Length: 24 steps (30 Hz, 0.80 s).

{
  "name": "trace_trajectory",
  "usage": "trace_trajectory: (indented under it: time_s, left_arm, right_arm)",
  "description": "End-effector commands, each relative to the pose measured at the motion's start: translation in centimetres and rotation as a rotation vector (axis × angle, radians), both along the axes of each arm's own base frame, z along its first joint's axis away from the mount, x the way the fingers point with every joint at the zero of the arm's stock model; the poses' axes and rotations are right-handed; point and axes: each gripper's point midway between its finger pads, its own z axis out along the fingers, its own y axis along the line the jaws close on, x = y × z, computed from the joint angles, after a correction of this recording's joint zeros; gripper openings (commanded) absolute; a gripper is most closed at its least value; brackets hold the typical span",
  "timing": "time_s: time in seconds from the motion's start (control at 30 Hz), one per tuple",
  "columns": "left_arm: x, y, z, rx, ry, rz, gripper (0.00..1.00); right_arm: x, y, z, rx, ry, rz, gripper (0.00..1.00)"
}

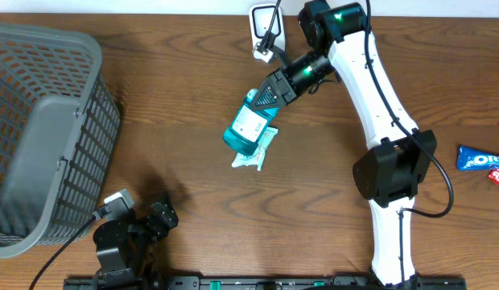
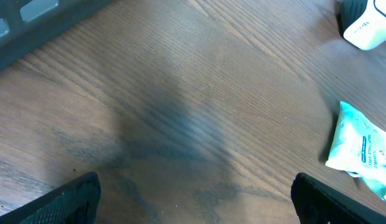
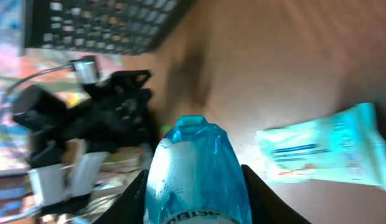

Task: Scan the item barcode
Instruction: 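Hold the mouthwash bottle with the right gripper at the white scanner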

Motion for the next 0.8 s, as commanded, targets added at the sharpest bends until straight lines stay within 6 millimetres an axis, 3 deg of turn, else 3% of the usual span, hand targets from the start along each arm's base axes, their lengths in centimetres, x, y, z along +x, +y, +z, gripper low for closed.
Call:
trace_trajectory:
  time_s: [0.0, 0.23, 0.47, 0.77]
  left_arm:
    - [-0.3, -0.1, -0.5, -0.003, 0.020, -0.002, 0.98]
    - [-0.3, -0.1, -0.5, -0.003, 0.020, -0.002, 0.98]
    - [-0.3, -0.1, -0.5, -0.003, 0.020, -0.002, 0.98]
    - [-0.3, -0.1, -0.5, -0.003, 0.020, -0.002, 0.98]
  right_arm:
    - [1.7, -0.8, 0.2, -0.052, -0.066, -0.055, 0.05]
    - [8.9, -4.6, -3.2, -0.400, -0.291, -0.306, 0.04]
    - [13.0, -5.0, -2.3, -0.424, -0.482, -0.371, 0.06]
    - [19.4, -8.3, 0.0, -0.586, -0.773, -0.561, 0.07]
